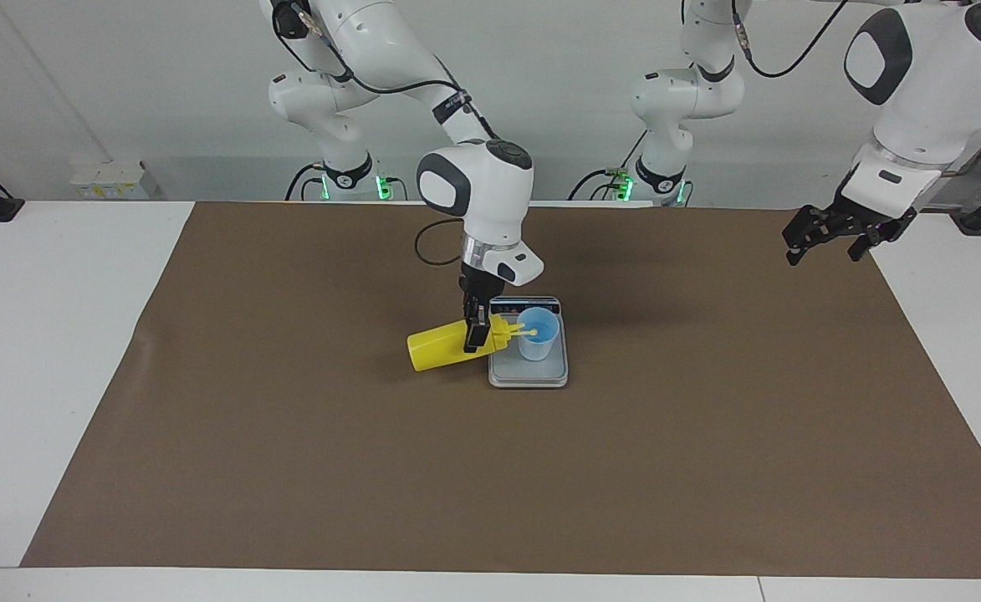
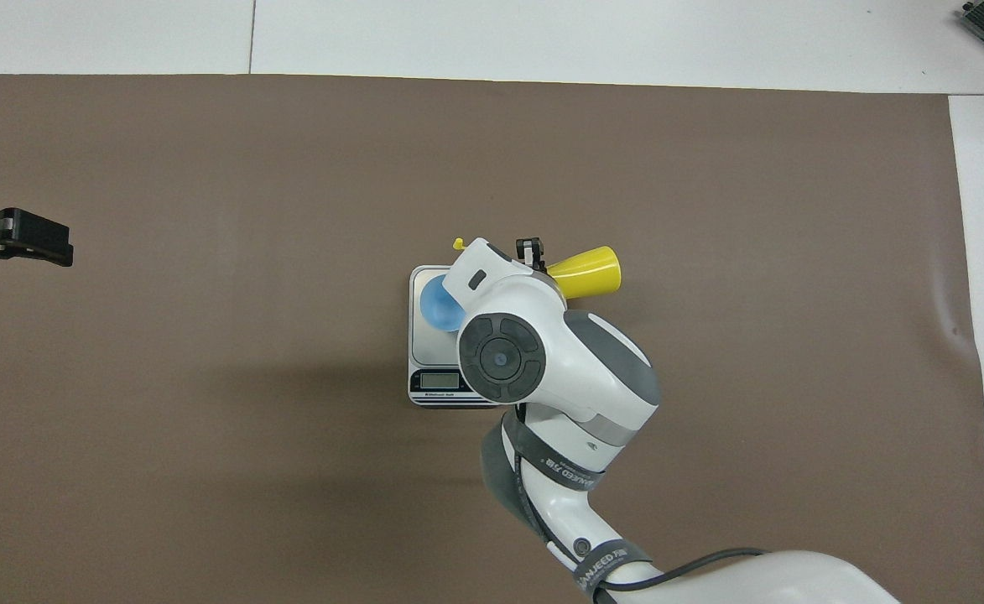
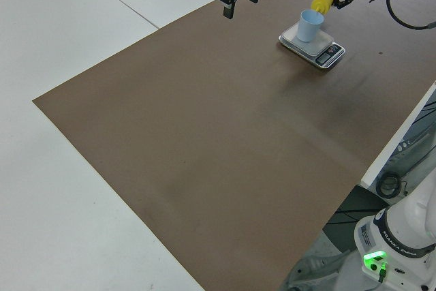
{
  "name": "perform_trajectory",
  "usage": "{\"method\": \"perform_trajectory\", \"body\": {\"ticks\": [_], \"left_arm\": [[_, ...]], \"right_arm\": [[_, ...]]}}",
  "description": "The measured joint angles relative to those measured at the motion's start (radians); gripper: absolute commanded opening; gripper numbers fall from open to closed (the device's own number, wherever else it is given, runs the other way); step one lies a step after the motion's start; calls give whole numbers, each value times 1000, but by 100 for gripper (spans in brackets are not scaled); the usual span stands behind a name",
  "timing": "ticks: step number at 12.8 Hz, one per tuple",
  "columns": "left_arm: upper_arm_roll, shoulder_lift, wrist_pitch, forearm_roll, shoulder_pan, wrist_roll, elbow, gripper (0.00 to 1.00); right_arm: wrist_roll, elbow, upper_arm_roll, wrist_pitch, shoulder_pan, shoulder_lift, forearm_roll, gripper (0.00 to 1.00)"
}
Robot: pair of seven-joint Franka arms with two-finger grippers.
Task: Pour seasoning into cup on scale with both arms
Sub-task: 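Tilt the yellow bottle nozzle-down over the blue cup with the right gripper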
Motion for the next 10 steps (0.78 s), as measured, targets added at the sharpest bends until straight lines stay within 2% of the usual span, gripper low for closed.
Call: {"method": "perform_trajectory", "body": {"ticks": [10], "left_arm": [[0,0,0,0,0,0,0,100]], "right_arm": [[22,42,0,-129,49,-1,-130,23]]}}
